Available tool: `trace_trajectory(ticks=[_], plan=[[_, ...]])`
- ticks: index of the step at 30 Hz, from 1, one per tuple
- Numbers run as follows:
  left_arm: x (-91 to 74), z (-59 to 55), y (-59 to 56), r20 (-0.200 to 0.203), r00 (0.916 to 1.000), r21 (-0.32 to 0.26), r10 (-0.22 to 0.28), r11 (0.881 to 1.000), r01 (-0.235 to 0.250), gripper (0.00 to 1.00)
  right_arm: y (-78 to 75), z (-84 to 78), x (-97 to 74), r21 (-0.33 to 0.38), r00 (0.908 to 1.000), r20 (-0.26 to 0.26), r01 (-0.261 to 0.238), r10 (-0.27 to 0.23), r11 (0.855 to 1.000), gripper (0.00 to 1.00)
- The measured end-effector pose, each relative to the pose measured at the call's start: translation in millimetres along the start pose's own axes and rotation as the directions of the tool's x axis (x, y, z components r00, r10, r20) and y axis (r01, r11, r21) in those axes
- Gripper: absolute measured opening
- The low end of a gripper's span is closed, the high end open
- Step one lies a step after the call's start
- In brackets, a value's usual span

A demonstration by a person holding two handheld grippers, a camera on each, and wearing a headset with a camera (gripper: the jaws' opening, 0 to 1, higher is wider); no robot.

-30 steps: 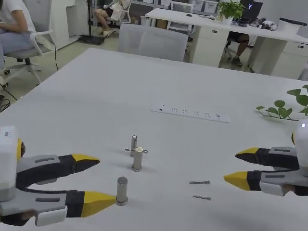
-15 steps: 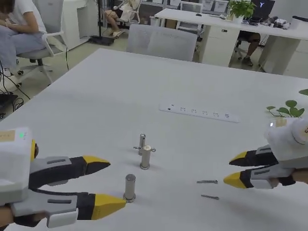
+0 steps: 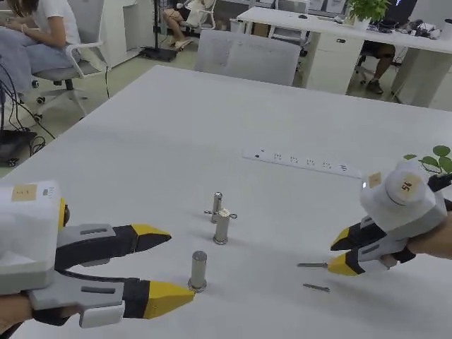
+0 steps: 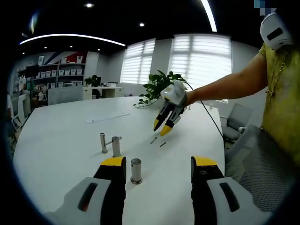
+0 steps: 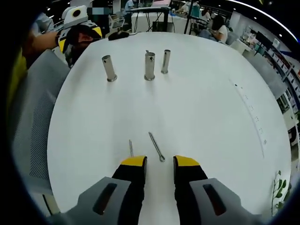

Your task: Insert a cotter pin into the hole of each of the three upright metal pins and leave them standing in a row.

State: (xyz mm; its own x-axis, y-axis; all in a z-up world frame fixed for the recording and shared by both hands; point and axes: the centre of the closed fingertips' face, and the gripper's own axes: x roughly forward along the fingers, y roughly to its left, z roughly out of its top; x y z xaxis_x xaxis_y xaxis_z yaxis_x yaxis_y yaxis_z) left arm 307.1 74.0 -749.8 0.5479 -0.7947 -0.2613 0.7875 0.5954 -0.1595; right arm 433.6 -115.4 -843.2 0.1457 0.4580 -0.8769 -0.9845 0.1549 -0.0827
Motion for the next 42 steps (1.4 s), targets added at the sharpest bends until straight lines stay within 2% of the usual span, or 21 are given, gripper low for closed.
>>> trace_trajectory(ticks=[11, 17, 23, 42], plan=[[-1.3, -1.0, 1.9, -0.007, 0.9999, 0.000, 0.011, 1.000, -0.011, 0.55, -5.1, -4.8, 16.4, -0.053, 0.9964, -0.074, -0.046, 0.042, 0.998, 0.19], [0.1, -6.0, 2.8, -0.032, 0.9994, 0.004, 0.017, 1.000, -0.017, 0.56, -6.7, -5.9, 21.9, -0.073, 0.9943, -0.094, -0.058, 0.051, 0.996, 0.17], [1.0, -11.0, 4.2, -0.058, 0.9980, 0.016, 0.024, 1.000, -0.023, 0.56, -7.3, -7.5, 23.5, -0.098, 0.9913, -0.118, -0.070, 0.058, 0.993, 0.15], [0.3, -13.1, 3.9, -0.072, 0.9973, 0.014, 0.018, 1.000, -0.017, 0.53, -2.6, -8.9, 24.5, -0.121, 0.9744, -0.200, -0.128, 0.102, 0.984, 0.11]])
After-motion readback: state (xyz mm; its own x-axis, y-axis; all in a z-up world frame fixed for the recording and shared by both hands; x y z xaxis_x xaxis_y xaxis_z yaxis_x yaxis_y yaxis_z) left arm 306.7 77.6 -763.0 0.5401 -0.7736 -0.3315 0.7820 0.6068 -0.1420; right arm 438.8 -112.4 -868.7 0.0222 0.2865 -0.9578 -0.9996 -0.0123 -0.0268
